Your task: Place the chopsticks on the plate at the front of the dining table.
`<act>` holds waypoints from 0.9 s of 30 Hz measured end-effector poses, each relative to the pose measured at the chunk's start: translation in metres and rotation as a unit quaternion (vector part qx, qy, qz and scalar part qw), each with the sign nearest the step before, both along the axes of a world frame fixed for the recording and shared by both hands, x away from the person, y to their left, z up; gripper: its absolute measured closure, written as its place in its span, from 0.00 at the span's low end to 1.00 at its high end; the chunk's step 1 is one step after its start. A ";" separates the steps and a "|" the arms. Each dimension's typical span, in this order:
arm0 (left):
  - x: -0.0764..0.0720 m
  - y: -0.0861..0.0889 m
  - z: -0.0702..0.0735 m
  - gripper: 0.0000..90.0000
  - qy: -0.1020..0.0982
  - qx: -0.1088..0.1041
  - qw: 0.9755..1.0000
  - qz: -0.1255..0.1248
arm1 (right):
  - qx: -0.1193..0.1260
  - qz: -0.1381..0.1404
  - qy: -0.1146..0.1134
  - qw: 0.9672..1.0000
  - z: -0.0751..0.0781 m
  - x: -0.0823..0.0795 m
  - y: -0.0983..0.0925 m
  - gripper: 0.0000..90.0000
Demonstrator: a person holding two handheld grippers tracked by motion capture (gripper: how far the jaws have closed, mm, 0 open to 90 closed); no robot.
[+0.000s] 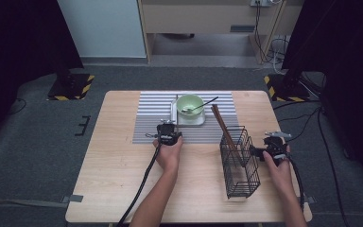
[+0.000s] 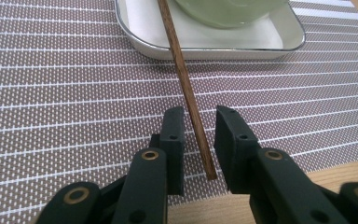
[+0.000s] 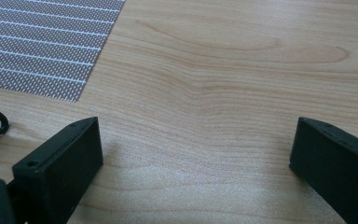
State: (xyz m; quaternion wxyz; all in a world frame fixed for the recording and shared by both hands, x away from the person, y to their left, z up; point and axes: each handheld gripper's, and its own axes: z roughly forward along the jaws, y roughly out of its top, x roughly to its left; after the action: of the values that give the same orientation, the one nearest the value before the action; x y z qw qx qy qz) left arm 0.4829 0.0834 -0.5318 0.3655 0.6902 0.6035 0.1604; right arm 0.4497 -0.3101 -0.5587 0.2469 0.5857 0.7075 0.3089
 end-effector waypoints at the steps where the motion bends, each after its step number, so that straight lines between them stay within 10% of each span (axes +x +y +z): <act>1: -0.001 0.000 0.001 0.80 -0.003 0.001 1.000 0.000 | 0.000 0.000 0.000 1.000 0.000 0.000 0.000 0.03; 9: -0.016 0.009 0.014 0.66 -0.039 0.022 0.999 -0.011 | 0.000 0.001 0.001 1.000 0.000 0.000 0.000 0.02; 27: -0.047 0.050 0.048 0.34 -0.093 -0.005 0.995 -0.039 | 0.004 0.031 0.004 0.999 0.006 -0.003 -0.008 0.05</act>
State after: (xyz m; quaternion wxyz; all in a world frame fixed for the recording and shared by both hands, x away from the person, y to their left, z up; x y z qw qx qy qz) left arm 0.4363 0.1336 -0.4833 0.4292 0.6935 0.5405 0.2067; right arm 0.4471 -0.3186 -0.5529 0.2320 0.5653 0.7251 0.3175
